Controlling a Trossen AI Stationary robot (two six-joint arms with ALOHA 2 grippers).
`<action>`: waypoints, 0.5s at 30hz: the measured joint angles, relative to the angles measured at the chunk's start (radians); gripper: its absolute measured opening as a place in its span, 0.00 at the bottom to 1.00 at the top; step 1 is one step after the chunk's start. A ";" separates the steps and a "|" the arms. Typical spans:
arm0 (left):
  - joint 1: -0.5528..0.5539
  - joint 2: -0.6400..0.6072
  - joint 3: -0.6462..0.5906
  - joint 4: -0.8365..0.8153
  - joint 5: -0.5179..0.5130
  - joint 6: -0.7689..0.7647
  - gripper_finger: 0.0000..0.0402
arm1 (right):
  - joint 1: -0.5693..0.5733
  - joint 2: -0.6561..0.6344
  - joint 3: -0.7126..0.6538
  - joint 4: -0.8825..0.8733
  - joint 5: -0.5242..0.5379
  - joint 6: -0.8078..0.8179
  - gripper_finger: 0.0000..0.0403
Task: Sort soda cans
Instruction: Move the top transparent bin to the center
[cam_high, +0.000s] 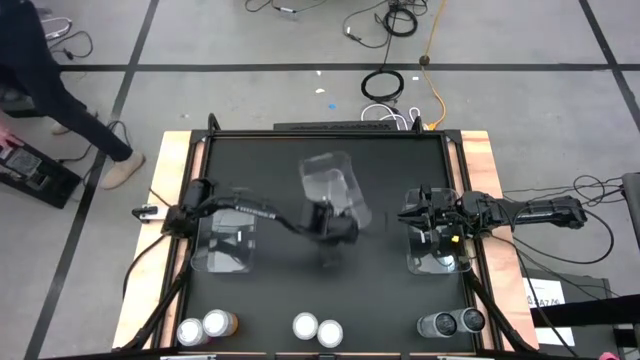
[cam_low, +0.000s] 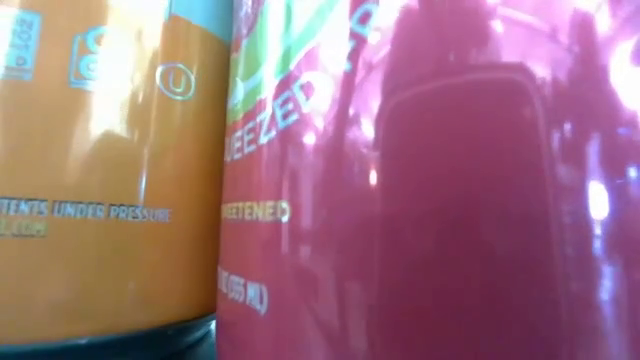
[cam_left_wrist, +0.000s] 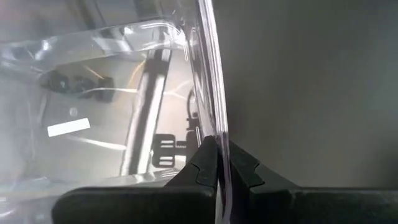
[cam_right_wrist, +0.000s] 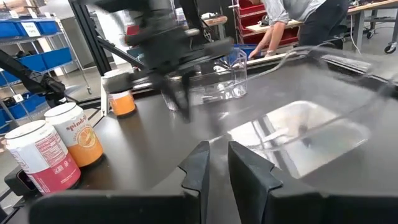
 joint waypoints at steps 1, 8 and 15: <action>-0.026 0.000 0.000 -0.001 0.000 -0.001 0.02 | 0.000 0.000 0.000 0.000 0.000 0.000 0.12; -0.173 -0.004 0.000 -0.020 0.001 0.007 0.02 | 0.000 0.000 0.000 0.000 0.000 0.000 0.12; -0.248 -0.016 -0.029 -0.010 -0.002 0.039 0.02 | 0.000 0.000 0.000 0.000 0.000 0.000 0.12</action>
